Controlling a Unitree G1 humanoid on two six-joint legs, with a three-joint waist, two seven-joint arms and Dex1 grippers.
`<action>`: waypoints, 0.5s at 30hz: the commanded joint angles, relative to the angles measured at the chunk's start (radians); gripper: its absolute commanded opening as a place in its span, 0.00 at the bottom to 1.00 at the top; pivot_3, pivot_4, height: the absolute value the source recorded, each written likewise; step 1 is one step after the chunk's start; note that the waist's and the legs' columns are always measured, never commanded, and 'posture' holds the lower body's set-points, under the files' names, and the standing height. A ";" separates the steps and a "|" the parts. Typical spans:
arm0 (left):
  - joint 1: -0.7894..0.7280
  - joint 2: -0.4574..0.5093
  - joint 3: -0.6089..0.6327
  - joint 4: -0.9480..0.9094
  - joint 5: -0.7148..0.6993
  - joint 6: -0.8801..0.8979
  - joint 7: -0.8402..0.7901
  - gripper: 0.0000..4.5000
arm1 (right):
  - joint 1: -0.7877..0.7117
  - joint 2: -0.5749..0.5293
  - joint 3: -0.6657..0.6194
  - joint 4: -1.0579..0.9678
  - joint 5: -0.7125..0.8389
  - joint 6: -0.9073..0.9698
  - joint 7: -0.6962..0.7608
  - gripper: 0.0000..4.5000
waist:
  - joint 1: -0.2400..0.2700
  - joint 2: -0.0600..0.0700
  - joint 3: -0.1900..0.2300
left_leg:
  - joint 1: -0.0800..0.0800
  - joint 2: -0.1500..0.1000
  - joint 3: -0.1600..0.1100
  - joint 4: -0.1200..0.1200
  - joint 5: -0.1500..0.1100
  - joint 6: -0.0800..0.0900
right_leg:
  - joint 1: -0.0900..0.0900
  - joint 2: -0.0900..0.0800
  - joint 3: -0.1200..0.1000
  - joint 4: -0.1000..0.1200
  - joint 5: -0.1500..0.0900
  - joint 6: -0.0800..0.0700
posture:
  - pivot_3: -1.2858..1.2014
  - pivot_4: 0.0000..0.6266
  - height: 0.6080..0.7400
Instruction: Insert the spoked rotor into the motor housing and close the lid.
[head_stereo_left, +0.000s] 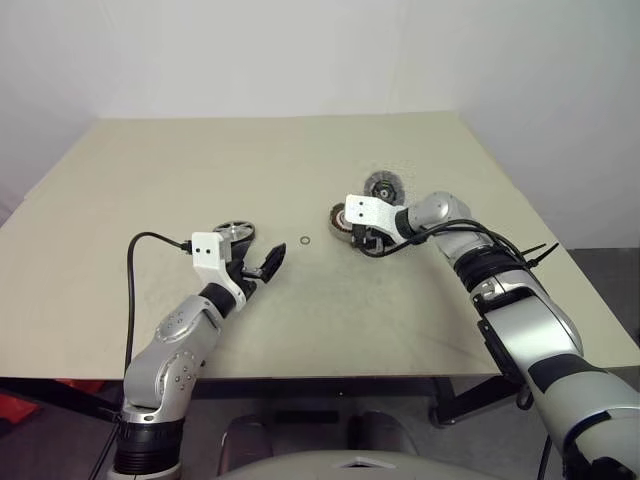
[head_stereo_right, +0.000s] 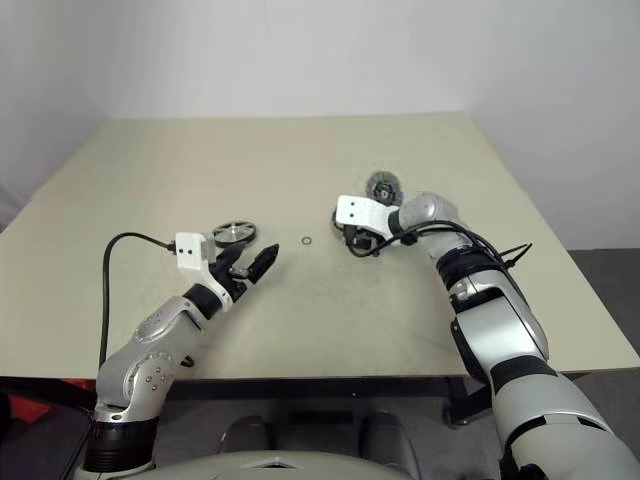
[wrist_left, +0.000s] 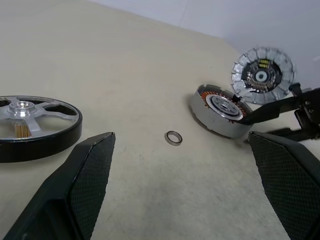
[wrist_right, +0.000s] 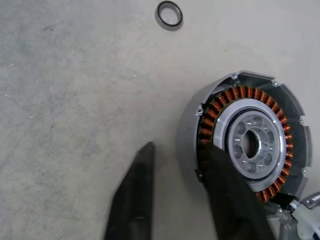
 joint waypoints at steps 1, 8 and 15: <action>0.000 0.002 0.005 -0.043 0.002 -0.020 0.003 1.00 | -0.036 -0.003 -0.004 -0.005 0.003 -0.012 -0.003 0.51 | 0.000 0.000 0.000 | 0.000 0.000 0.000 0.000 0.000 0.000 | 0.000 0.000 0.000 0.000 0.000 0.000 | 0.52 0.00 1.00; 0.000 0.008 0.007 -0.044 -0.001 -0.018 -0.004 1.00 | -0.012 0.036 -0.084 -0.173 0.128 0.139 0.040 0.51 | -0.004 0.000 0.000 | 0.000 0.000 0.000 0.000 0.000 0.000 | 0.000 0.000 0.000 0.000 0.000 0.000 | 0.52 0.00 1.00; -0.012 0.026 0.010 -0.041 -0.011 -0.007 -0.021 1.00 | 0.098 0.103 -0.128 -0.415 0.238 0.366 0.010 0.51 | 0.003 0.000 0.000 | 0.000 0.000 0.000 0.000 0.000 0.000 | 0.000 0.000 0.000 0.000 0.000 0.000 | 0.52 0.00 1.00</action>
